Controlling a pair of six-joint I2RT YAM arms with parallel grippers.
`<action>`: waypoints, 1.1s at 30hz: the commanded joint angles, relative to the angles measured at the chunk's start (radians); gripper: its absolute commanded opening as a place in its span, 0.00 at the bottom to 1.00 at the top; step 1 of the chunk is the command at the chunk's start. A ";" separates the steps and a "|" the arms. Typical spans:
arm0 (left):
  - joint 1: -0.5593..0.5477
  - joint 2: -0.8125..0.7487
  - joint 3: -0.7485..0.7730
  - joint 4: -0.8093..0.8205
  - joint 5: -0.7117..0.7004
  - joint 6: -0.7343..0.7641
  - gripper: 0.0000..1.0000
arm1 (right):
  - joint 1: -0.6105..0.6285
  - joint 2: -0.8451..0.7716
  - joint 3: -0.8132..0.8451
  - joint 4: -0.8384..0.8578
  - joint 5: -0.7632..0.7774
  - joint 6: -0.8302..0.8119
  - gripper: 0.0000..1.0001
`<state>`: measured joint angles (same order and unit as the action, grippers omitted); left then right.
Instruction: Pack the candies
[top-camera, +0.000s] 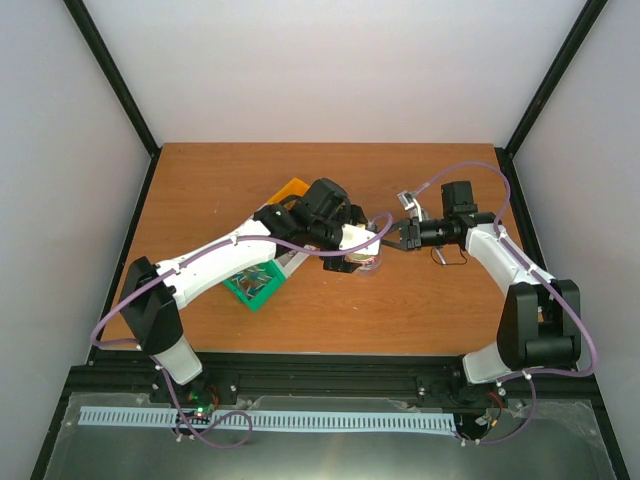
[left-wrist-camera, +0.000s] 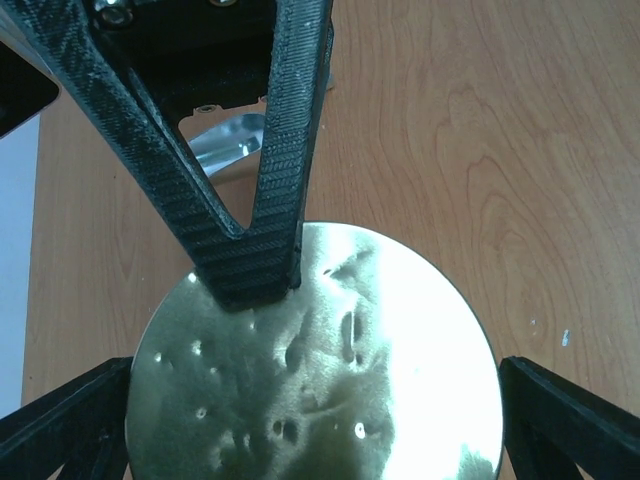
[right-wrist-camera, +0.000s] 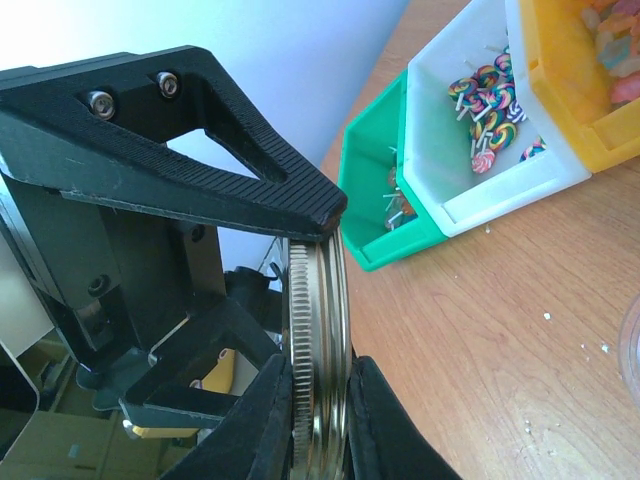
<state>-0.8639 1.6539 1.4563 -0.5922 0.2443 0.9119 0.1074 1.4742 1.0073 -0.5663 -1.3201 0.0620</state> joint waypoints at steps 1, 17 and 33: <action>-0.011 0.005 0.036 -0.034 0.033 0.022 0.96 | 0.006 -0.024 0.014 -0.007 -0.013 -0.021 0.03; -0.005 0.046 0.011 -0.009 0.065 -0.057 0.83 | -0.033 0.017 0.088 -0.128 0.043 -0.138 0.64; 0.112 0.266 0.054 0.100 0.162 -0.195 0.84 | -0.102 0.102 0.001 -0.011 0.330 -0.177 0.75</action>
<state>-0.7712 1.8839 1.4605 -0.5373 0.3668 0.7528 0.0071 1.5356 1.0241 -0.6403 -1.0389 -0.1158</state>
